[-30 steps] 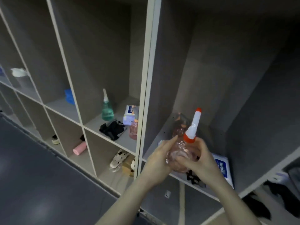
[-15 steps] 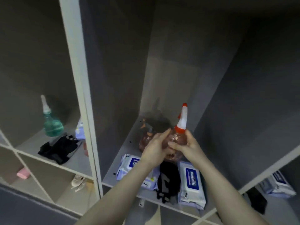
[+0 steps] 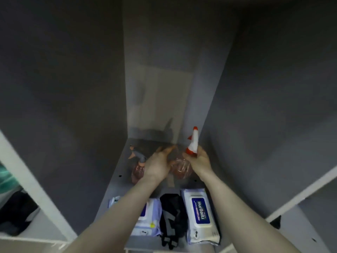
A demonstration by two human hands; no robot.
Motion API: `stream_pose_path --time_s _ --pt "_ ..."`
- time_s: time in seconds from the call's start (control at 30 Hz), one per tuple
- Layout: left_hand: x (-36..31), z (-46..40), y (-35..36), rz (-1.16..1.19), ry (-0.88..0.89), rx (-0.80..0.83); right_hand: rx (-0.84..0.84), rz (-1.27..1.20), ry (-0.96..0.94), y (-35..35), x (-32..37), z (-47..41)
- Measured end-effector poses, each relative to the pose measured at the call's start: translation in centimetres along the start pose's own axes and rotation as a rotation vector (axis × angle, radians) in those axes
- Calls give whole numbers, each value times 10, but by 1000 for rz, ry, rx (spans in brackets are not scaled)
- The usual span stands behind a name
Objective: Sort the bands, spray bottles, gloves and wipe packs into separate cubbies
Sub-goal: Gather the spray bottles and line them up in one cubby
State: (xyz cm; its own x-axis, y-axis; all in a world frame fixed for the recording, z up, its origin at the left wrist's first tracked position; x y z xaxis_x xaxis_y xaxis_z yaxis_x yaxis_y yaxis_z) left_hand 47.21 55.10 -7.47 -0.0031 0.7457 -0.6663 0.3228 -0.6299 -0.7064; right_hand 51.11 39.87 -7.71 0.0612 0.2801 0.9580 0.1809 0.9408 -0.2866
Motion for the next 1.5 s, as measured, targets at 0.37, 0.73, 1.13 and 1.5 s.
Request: stream_pose_path --time_s 0.37,0.73,1.13,1.5 --pt "96 -15 -29 -262 -217 11 -107 206 227 -7 -72 -35" --pt "98 -22 -13 -65 -304 -36 -104 224 213 -6 -91 -38" --pt "103 -58 47 237 -367 31 -216 694 43 -28 -63 -48" --pt "18 -58 79 246 -60 313 -260 702 34 -36 -72 -49"
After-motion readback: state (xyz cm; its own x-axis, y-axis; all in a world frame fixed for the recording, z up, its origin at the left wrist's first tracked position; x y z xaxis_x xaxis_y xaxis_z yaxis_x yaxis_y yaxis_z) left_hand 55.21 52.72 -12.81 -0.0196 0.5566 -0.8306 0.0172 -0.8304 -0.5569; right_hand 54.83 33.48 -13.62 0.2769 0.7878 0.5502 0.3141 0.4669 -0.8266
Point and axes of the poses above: each hand's wrist, its own z-axis away from the middle knuckle, its own y-axis out of the palm, x = y × z, the point moved 6 cm from there along -z, towards the middle knuckle, and after that the axes turned 11 degrees about -x, right-handed, at the moved point
